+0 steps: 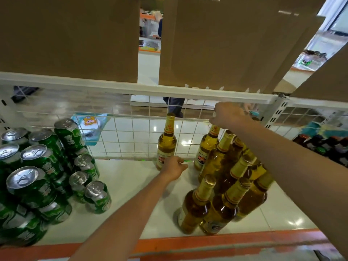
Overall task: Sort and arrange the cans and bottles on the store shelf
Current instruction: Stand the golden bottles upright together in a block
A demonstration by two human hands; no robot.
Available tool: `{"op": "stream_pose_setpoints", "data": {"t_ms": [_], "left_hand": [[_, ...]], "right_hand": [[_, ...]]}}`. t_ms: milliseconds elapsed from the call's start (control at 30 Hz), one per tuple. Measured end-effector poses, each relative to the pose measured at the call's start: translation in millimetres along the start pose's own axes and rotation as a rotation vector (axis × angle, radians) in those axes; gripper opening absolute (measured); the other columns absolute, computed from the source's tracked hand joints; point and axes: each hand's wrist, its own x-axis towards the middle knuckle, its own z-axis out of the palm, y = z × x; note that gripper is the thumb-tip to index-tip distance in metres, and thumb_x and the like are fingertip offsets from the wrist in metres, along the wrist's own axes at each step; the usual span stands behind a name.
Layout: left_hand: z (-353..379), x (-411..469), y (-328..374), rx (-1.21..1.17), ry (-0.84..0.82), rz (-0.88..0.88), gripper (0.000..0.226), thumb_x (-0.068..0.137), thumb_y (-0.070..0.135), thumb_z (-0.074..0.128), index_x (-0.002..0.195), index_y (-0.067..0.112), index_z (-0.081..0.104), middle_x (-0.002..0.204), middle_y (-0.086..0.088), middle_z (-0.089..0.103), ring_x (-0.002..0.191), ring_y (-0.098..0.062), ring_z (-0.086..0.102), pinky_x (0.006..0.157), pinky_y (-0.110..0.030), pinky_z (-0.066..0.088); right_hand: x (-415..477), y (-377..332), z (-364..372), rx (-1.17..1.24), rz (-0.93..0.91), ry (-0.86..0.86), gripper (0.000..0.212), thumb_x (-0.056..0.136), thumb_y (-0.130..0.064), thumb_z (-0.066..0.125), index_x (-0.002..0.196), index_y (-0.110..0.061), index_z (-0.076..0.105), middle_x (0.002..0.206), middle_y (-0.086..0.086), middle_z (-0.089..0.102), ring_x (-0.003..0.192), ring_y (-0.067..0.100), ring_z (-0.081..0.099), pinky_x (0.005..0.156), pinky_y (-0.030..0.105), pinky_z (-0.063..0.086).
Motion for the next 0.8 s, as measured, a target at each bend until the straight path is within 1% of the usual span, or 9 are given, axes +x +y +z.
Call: {"op": "stream_pose_setpoints", "data": {"t_ms": [100, 233, 300, 367, 433, 500, 567, 667, 800], "left_hand": [[10, 15, 25, 0.040, -0.010, 0.056, 0.052, 0.091, 0.031, 0.068, 0.137, 0.011, 0.053, 0.127, -0.010, 0.064, 0.109, -0.023, 0.063, 0.093, -0.037, 0.054], [27, 36, 51, 0.019, -0.029, 0.082, 0.067, 0.087, 0.031, 0.074, 0.144, 0.011, 0.045, 0.137, -0.011, 0.057, 0.122, -0.026, 0.057, 0.096, -0.034, 0.049], [36, 43, 58, 0.008, -0.007, 0.101, 0.066, 0.087, 0.029, 0.074, 0.143, 0.011, 0.045, 0.137, -0.011, 0.058, 0.122, -0.025, 0.057, 0.097, -0.035, 0.049], [42, 44, 59, 0.003, 0.036, 0.115, 0.061, 0.088, 0.025, 0.072, 0.142, 0.012, 0.047, 0.134, -0.010, 0.060, 0.121, -0.026, 0.058, 0.098, -0.038, 0.049], [42, 42, 55, 0.035, 0.082, 0.123, 0.056, 0.089, 0.025, 0.071, 0.139, 0.014, 0.049, 0.131, -0.009, 0.062, 0.119, -0.027, 0.059, 0.097, -0.040, 0.050], [40, 37, 48, 0.075, 0.140, 0.129, 0.050, 0.089, 0.028, 0.070, 0.134, 0.015, 0.054, 0.127, -0.008, 0.065, 0.116, -0.026, 0.061, 0.094, -0.038, 0.050], [37, 31, 42, 0.088, 0.209, 0.139, 0.044, 0.089, 0.030, 0.070, 0.129, 0.015, 0.060, 0.122, -0.006, 0.068, 0.112, -0.025, 0.064, 0.090, -0.033, 0.050], [32, 20, 34, 0.062, 0.309, 0.132, 0.040, 0.089, 0.035, 0.070, 0.123, 0.014, 0.064, 0.115, -0.002, 0.071, 0.105, -0.019, 0.066, 0.079, -0.025, 0.046], [30, 10, 22, -0.017, 0.421, 0.095, 0.031, 0.090, 0.034, 0.069, 0.113, 0.014, 0.067, 0.102, 0.000, 0.072, 0.086, -0.012, 0.061, 0.072, -0.025, 0.043]], "right_hand": [[2, 9, 12, 0.077, 0.033, -0.043, 0.026, 0.092, -0.033, 0.065, 0.106, -0.012, 0.058, 0.086, 0.001, 0.053, 0.083, 0.019, 0.054, 0.067, 0.031, 0.038], [15, 16, 24, 0.130, 0.046, -0.048, 0.029, 0.090, -0.030, 0.067, 0.108, -0.007, 0.064, 0.088, 0.004, 0.056, 0.082, 0.022, 0.057, 0.067, 0.031, 0.042], [19, 19, 24, 0.138, 0.010, -0.065, 0.027, 0.088, -0.030, 0.070, 0.102, -0.007, 0.064, 0.081, 0.003, 0.056, 0.080, 0.023, 0.058, 0.063, 0.029, 0.042], [19, 19, 20, 0.153, -0.052, -0.094, 0.022, 0.086, -0.028, 0.072, 0.094, -0.010, 0.061, 0.073, -0.001, 0.054, 0.073, 0.019, 0.057, 0.055, 0.025, 0.037], [16, 19, 18, 0.165, -0.101, -0.114, 0.021, 0.086, -0.026, 0.073, 0.099, -0.012, 0.064, 0.079, 0.000, 0.059, 0.078, 0.019, 0.061, 0.056, 0.025, 0.038], [14, 15, 18, 0.159, -0.151, -0.109, 0.028, 0.086, -0.025, 0.073, 0.110, -0.010, 0.068, 0.094, 0.005, 0.065, 0.088, 0.023, 0.063, 0.067, 0.030, 0.047], [14, 7, 19, 0.152, -0.201, -0.100, 0.031, 0.086, -0.024, 0.073, 0.114, -0.011, 0.068, 0.103, 0.007, 0.065, 0.092, 0.023, 0.061, 0.075, 0.034, 0.052], [18, -7, 20, 0.171, -0.244, -0.088, 0.032, 0.086, -0.023, 0.073, 0.115, -0.012, 0.068, 0.108, 0.007, 0.063, 0.091, 0.023, 0.060, 0.073, 0.031, 0.051], [20, -24, 20, 0.189, -0.269, -0.096, 0.034, 0.087, -0.023, 0.073, 0.119, -0.011, 0.067, 0.109, 0.007, 0.062, 0.095, 0.025, 0.061, 0.078, 0.035, 0.055]]}}
